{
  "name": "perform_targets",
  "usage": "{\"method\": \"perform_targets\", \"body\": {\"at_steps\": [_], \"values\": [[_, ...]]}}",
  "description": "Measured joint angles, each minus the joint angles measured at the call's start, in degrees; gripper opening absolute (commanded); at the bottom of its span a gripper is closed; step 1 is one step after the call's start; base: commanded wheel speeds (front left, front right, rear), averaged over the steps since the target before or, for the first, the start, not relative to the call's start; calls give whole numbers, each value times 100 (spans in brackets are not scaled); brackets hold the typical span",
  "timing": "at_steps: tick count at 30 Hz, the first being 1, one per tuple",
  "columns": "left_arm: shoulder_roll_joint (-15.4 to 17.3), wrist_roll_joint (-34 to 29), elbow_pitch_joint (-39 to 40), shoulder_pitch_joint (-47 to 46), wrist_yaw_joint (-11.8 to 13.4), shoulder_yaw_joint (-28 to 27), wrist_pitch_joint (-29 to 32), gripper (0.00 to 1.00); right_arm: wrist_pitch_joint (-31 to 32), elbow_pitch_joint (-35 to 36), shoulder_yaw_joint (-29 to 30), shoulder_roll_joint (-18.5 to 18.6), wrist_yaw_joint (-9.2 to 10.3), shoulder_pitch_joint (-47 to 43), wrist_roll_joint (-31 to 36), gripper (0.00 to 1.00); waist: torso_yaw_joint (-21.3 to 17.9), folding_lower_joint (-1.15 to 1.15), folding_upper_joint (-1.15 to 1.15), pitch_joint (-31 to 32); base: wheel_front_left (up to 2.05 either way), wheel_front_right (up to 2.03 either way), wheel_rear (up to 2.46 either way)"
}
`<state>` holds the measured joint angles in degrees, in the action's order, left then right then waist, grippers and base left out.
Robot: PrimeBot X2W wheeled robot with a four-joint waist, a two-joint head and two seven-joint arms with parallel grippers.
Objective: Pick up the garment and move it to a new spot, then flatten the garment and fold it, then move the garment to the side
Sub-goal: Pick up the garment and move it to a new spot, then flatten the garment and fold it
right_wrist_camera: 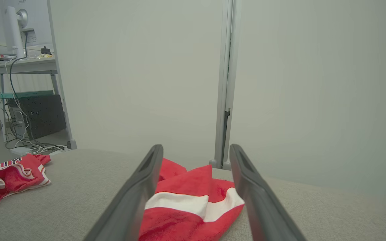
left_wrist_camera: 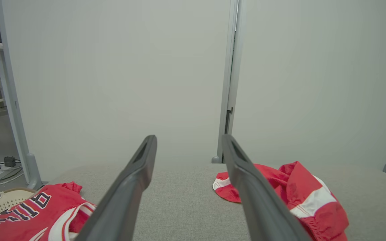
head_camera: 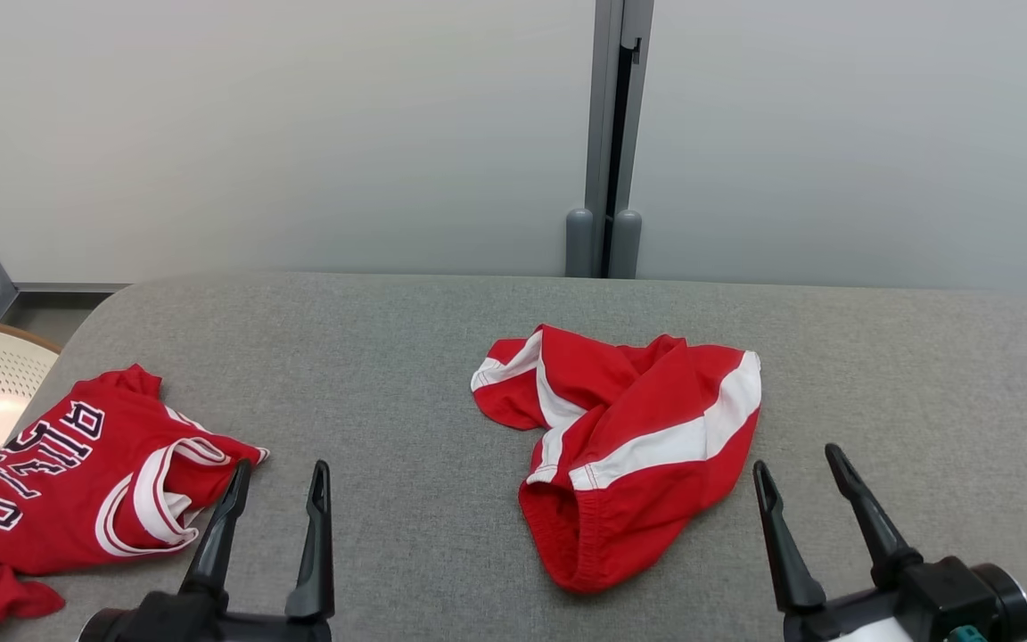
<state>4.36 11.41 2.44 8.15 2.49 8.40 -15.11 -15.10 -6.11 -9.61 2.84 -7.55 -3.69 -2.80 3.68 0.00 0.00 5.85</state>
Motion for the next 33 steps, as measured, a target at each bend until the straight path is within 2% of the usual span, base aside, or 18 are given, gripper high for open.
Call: {"method": "perform_targets", "body": {"at_steps": [9,33], "values": [[-142,-337,-44,382,-172,-218,-2,100,0,-30,-51,-1,0,-238,94,100,-6,0,0,74,0,0,0],[-155,-274,-155,405,-65,-121,-2,100,0,67,-23,-2,0,-169,85,100,-79,0,0,-42,0,0,0]]}}
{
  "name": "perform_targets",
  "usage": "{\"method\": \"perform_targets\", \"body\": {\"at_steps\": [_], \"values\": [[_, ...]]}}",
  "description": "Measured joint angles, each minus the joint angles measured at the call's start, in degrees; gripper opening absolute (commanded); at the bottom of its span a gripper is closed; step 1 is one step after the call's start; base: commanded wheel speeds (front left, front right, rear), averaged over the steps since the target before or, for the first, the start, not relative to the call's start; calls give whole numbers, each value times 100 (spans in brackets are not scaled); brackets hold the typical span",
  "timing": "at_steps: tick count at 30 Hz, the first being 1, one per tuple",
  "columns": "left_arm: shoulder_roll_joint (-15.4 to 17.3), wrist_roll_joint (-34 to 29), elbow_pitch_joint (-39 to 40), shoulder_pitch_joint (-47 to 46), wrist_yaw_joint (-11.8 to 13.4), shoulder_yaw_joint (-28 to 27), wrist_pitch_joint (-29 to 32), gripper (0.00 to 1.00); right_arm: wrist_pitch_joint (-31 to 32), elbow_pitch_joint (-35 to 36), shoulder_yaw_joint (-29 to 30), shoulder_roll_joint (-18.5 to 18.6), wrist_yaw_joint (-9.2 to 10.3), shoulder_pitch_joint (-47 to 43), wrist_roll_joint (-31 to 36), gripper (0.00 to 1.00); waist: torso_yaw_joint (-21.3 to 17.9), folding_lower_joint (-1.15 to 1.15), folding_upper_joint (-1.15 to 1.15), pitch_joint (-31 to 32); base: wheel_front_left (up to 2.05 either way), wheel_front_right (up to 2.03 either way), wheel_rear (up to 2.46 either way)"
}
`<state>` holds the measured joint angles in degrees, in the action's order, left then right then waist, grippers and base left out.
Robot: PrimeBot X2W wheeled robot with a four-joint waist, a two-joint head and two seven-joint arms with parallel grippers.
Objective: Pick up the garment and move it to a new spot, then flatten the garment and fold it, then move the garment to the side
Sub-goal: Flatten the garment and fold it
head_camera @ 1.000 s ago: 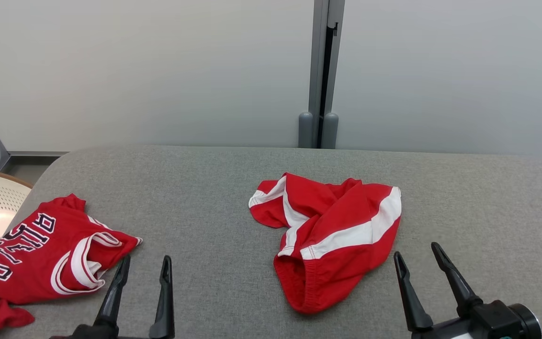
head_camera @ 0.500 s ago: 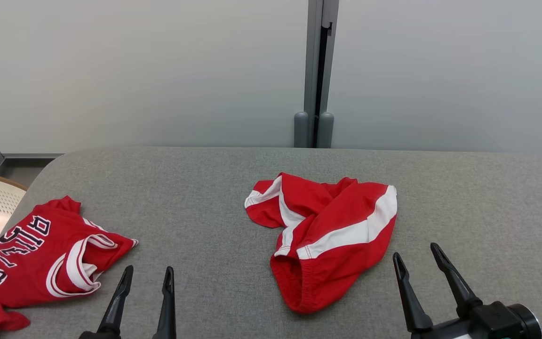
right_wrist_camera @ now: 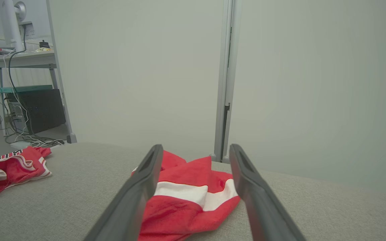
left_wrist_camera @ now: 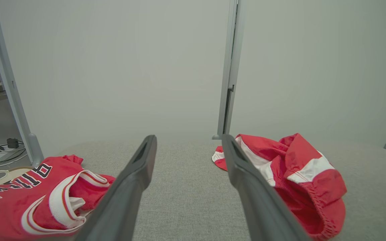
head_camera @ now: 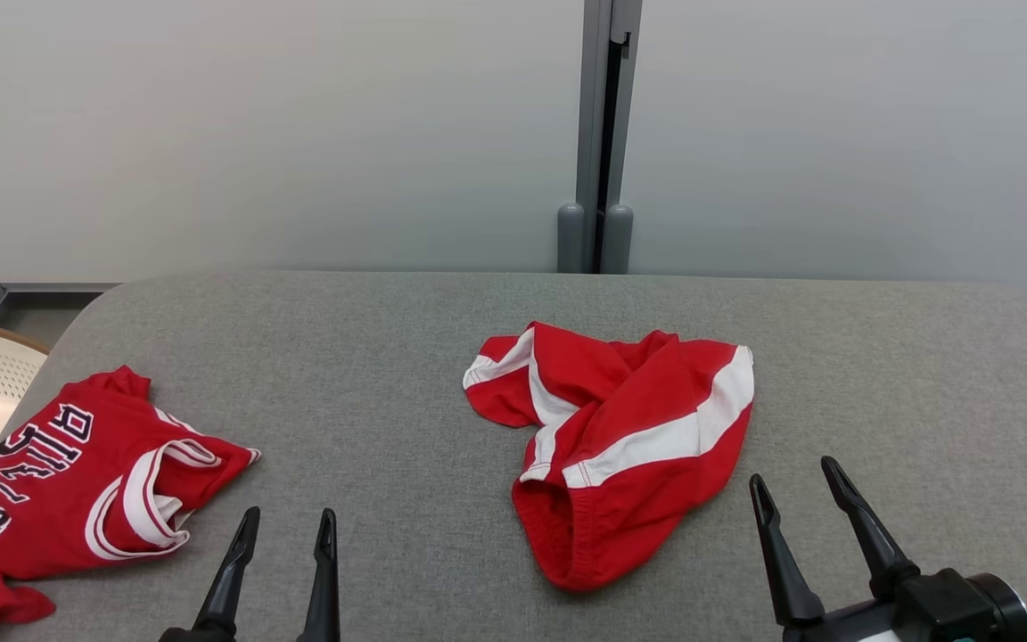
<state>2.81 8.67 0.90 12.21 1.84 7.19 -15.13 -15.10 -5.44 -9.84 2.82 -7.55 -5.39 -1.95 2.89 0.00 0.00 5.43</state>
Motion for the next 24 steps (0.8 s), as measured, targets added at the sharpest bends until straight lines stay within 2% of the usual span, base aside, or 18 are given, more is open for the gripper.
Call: {"method": "perform_targets", "body": {"at_steps": [21,24], "values": [[0,34,-208,-65,25,136,0,100,0,4,30,0,0,74,29,100,-41,0,0,-124,0,0,0],[3,270,-494,-103,-103,282,0,100,0,16,29,0,0,97,59,100,-70,0,0,-179,0,0,0]]}}
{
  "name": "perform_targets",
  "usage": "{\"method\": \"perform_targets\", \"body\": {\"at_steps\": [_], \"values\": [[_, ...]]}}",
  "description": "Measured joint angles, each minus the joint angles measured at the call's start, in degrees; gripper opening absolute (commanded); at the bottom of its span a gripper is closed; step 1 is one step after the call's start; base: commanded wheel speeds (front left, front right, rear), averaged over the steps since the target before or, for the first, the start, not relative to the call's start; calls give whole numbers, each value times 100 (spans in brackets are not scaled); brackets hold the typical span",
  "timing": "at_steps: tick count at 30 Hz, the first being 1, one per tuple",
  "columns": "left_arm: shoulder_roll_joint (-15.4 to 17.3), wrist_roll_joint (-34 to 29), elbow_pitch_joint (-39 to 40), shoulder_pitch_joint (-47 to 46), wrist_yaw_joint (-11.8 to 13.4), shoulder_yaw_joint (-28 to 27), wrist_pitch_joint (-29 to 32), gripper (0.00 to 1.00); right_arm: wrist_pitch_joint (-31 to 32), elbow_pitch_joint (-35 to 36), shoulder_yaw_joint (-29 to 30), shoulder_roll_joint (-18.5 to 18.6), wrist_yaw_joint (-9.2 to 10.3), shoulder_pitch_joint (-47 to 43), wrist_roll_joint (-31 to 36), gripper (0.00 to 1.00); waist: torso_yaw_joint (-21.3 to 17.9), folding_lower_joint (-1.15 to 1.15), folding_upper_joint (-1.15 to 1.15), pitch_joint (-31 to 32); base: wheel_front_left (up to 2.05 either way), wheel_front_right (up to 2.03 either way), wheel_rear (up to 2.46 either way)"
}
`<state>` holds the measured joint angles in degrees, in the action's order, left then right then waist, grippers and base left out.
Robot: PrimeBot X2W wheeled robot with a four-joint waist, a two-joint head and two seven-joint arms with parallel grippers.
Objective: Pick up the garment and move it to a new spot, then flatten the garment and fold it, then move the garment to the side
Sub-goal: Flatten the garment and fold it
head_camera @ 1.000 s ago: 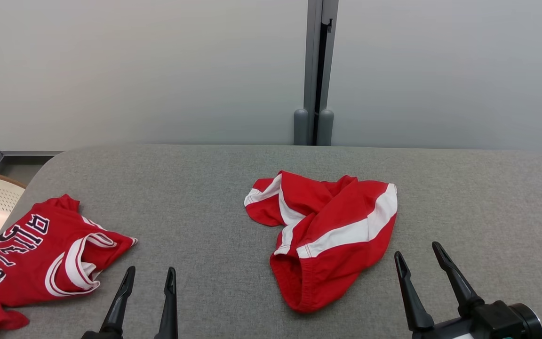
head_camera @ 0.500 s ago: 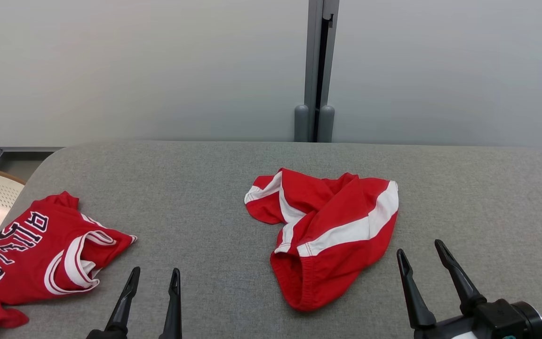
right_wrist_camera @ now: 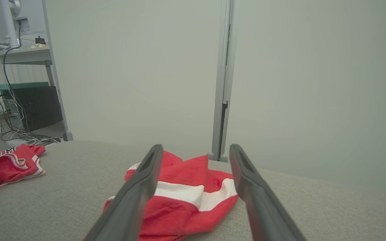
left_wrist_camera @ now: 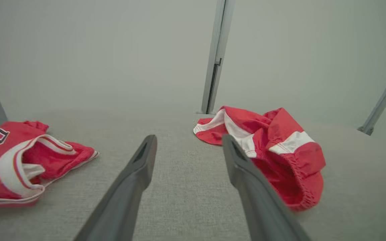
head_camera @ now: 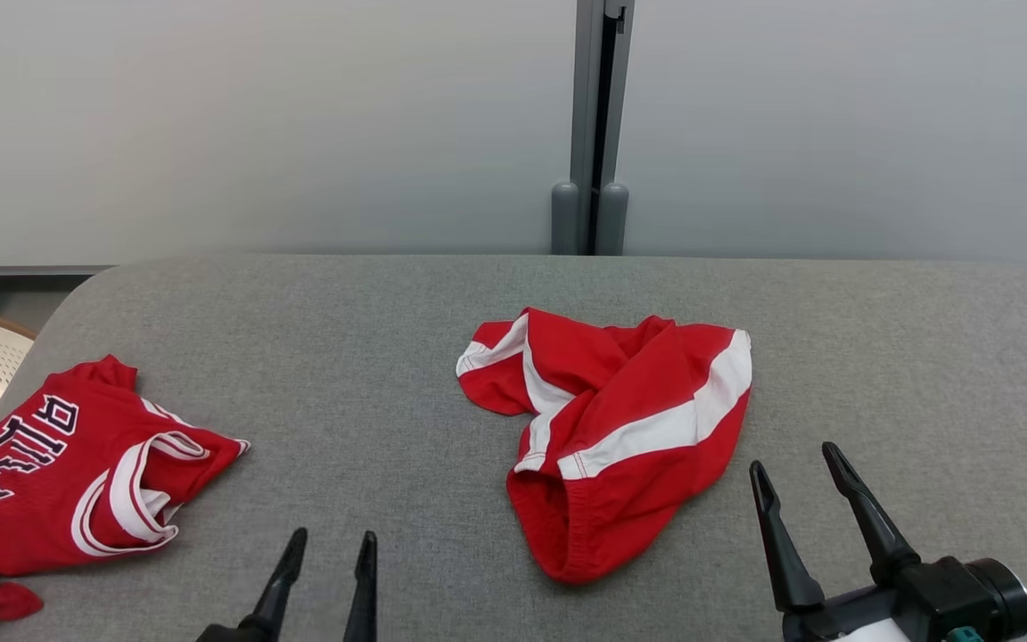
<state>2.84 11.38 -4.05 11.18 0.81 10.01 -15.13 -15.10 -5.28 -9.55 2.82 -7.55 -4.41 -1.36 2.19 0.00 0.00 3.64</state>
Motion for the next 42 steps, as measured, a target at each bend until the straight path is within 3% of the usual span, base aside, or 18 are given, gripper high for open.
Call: {"method": "perform_targets", "body": {"at_steps": [3,8,12,19,23,28,42], "values": [[-3,571,-379,-222,-375,291,0,100,0,19,-18,1,0,63,55,100,-37,0,0,-80,0,0,0],[-7,2550,-1022,-740,-734,906,215,100,0,63,-66,-1,0,176,168,100,-182,0,0,-248,0,0,0],[-8,4240,-1224,-1401,-791,1332,1122,100,0,120,-56,0,0,291,259,100,-352,0,0,-512,0,0,0],[116,5539,-1220,-2065,-808,1481,2296,100,0,179,9,2,0,511,343,100,-608,0,0,-969,0,0,0],[325,6014,-1182,-2252,-814,1495,2833,100,0,198,-1,0,0,616,346,100,-798,0,0,-1126,0,0,0],[616,5920,-1282,-2354,-814,1568,2972,100,0,208,-14,1,0,666,341,100,-1009,0,0,-1199,0,0,0],[614,5979,-1411,-2513,-814,1559,2891,100,0,171,29,0,0,688,321,100,-1304,0,0,-1309,0,0,0]]}}
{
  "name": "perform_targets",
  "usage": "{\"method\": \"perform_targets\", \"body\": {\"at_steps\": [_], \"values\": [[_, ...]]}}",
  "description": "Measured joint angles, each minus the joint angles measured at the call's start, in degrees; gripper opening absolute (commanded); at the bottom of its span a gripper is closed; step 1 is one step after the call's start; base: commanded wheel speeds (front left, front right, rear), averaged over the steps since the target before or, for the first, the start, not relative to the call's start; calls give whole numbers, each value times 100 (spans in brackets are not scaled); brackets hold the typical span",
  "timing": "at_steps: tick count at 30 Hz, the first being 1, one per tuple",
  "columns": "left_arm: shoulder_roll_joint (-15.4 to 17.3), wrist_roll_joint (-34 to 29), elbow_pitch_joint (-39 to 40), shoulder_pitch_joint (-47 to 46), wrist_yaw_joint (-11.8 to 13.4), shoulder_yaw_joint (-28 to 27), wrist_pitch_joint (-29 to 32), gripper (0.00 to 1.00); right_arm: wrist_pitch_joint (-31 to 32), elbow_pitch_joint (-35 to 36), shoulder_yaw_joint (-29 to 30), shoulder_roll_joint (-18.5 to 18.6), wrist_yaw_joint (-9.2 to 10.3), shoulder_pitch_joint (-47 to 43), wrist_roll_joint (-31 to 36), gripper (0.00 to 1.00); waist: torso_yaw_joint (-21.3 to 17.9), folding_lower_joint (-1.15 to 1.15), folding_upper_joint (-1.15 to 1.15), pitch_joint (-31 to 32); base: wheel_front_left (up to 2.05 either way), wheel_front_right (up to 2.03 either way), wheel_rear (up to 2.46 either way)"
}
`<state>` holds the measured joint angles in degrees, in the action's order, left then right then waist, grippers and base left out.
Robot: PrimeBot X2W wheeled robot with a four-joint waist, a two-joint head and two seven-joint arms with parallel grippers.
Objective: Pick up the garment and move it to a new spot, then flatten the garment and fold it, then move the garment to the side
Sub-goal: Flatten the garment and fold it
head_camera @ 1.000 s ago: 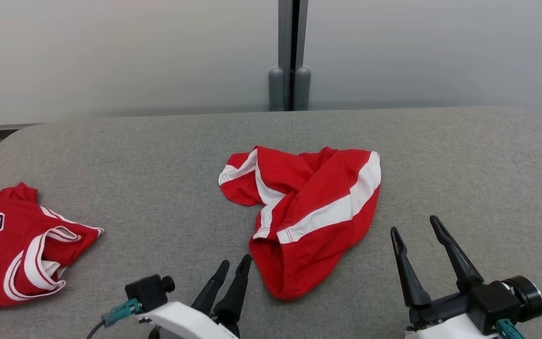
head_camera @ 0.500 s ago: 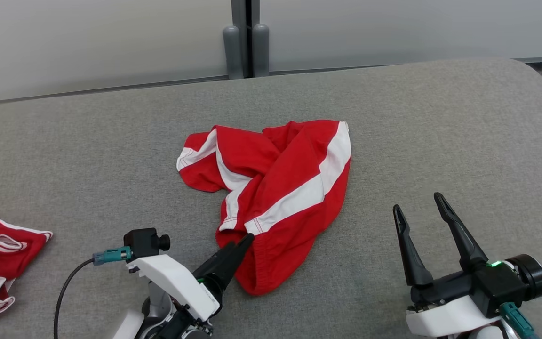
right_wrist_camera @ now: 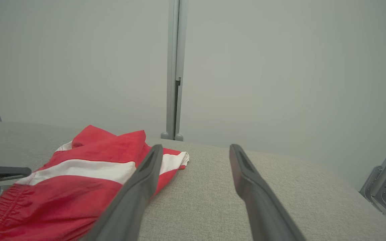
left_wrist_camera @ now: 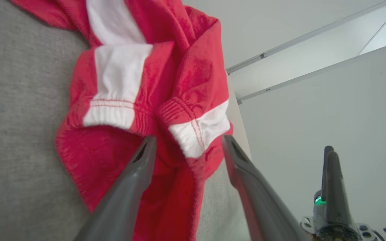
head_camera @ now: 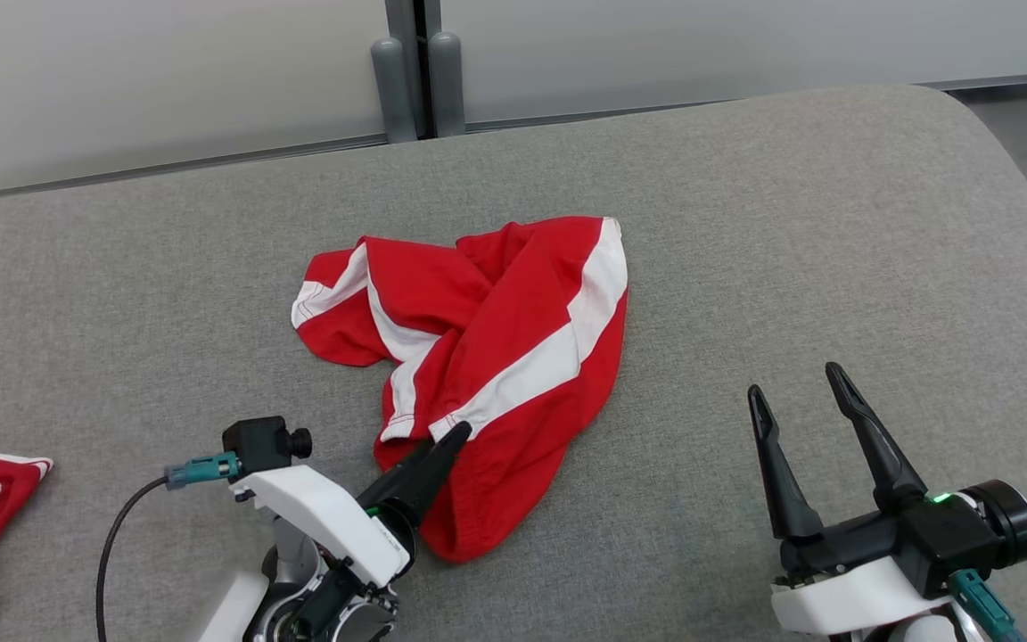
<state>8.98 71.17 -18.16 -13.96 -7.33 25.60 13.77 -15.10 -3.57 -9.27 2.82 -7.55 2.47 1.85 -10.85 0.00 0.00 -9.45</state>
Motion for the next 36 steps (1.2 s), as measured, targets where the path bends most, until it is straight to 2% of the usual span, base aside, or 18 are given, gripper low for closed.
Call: {"method": "perform_targets", "body": {"at_steps": [4,5,7,8,9,10,20,26,30,36], "values": [[31,12,-7,-53,0,-30,-78,100,0,-21,-3,0,0,0,13,100,-45,0,0,-20,0,0,0],[37,18,-9,-53,0,-26,-78,95,0,-35,3,0,0,0,13,100,-52,0,0,-23,0,0,0],[57,48,-3,-53,0,-8,-76,51,-1,-55,35,1,0,3,12,100,-60,0,0,-26,0,0,0],[67,54,1,-53,0,7,-76,42,0,-63,43,1,0,8,11,100,-63,0,0,-28,0,0,0],[71,58,18,-54,0,10,-91,24,0,-64,48,0,0,19,3,100,-65,0,0,-30,0,0,0],[87,56,40,-56,0,24,-109,0,0,-64,53,0,0,32,-5,100,-66,0,0,-30,0,0,0],[238,53,531,-430,0,276,-186,0,0,-74,-2,0,0,114,-98,100,-205,0,0,31,0,0,0],[370,53,1031,-1348,0,561,370,0,0,-94,-36,0,0,168,-237,100,-508,0,0,116,0,0,0],[509,48,1114,-2028,0,559,758,0,0,-131,-46,-1,0,169,-415,100,-825,0,0,223,0,0,0],[622,-1,1329,-2813,70,534,1209,0,0,-156,378,5,0,164,-644,100,-1293,0,0,378,0,0,0]]}}
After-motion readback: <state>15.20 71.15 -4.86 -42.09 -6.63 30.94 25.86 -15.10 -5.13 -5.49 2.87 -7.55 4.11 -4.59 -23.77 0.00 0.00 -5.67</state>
